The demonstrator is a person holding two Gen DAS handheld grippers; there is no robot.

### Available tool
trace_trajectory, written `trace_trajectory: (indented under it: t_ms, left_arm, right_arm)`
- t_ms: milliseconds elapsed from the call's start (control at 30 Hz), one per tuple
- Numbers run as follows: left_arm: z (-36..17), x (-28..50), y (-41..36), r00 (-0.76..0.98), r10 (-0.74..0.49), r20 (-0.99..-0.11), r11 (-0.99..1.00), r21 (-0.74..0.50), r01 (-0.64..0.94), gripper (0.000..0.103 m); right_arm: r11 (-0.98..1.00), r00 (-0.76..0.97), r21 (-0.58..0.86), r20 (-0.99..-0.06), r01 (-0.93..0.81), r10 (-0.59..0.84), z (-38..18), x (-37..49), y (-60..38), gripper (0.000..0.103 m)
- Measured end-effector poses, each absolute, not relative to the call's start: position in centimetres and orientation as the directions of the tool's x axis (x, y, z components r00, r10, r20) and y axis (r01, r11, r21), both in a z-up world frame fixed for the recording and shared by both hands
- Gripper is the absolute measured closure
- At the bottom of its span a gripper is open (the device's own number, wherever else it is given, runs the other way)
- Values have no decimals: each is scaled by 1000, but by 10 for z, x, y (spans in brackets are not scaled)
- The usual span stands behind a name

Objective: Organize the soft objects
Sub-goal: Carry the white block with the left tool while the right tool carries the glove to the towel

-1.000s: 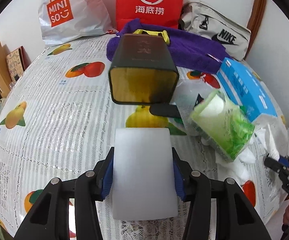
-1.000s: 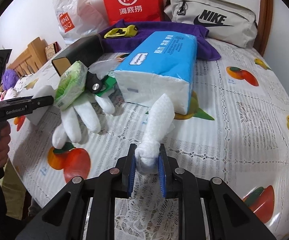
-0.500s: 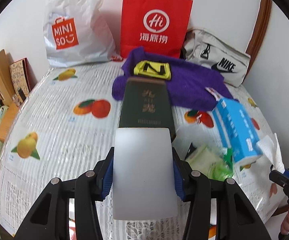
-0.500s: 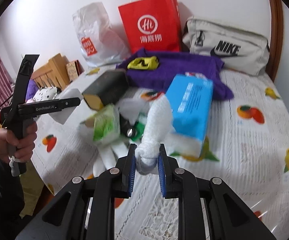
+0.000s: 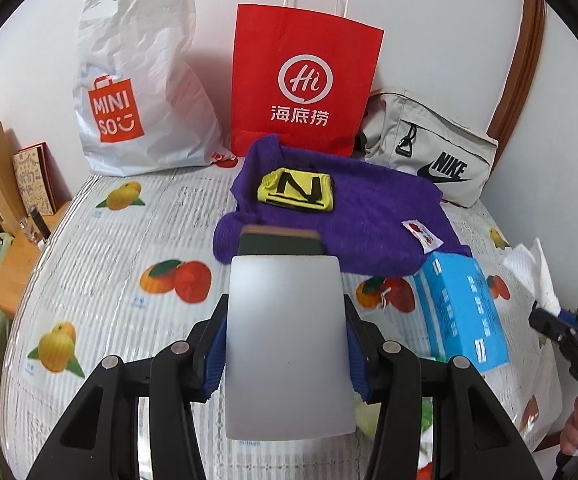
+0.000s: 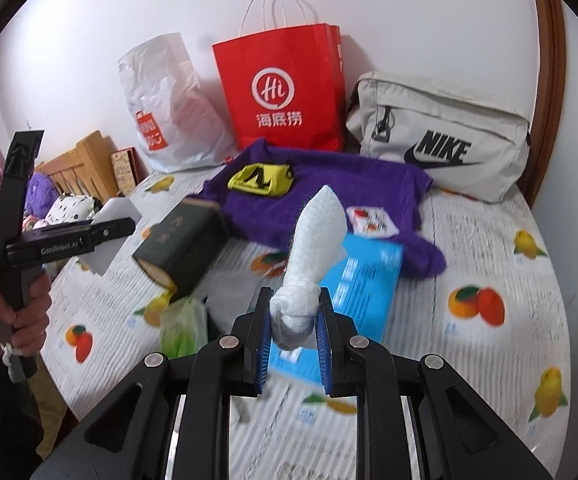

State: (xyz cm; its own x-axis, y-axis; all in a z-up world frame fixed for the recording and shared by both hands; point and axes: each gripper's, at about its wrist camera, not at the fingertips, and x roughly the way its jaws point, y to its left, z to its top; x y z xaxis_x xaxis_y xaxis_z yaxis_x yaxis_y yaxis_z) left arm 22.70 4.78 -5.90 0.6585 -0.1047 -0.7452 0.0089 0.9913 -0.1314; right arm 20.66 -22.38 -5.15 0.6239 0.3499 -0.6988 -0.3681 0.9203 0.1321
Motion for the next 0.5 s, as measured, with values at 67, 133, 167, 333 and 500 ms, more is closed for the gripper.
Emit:
trace_trajectory:
  t_ms: [67,133,167,333,500]
  left_arm:
    - [-57,236,47,657,-104,-747,992,-128,11,55]
    - [-56,243,47,654,-103,-749,992,-126,12,55]
    - [-55,248,47,652,-103,-752,992,-125,12,55]
    - [-56,271,50,637,-100,-764,993,-121,10,55]
    - [-59,295,53,622,-113,-775,991,-135,11,55]
  right_arm:
    - [925,636,116,-695,-362,336,-47,217,-221,83]
    - [932,647,106,-693,-345,319,-44,230,-220,83]
    - [934,649,107,-692,-341,316,-43,234,-220,83]
    - [943,657,102,-694,-317,296,-42,265,-219,83]
    - [947,649,98,-706,-306,283,-46,293,-218,83]
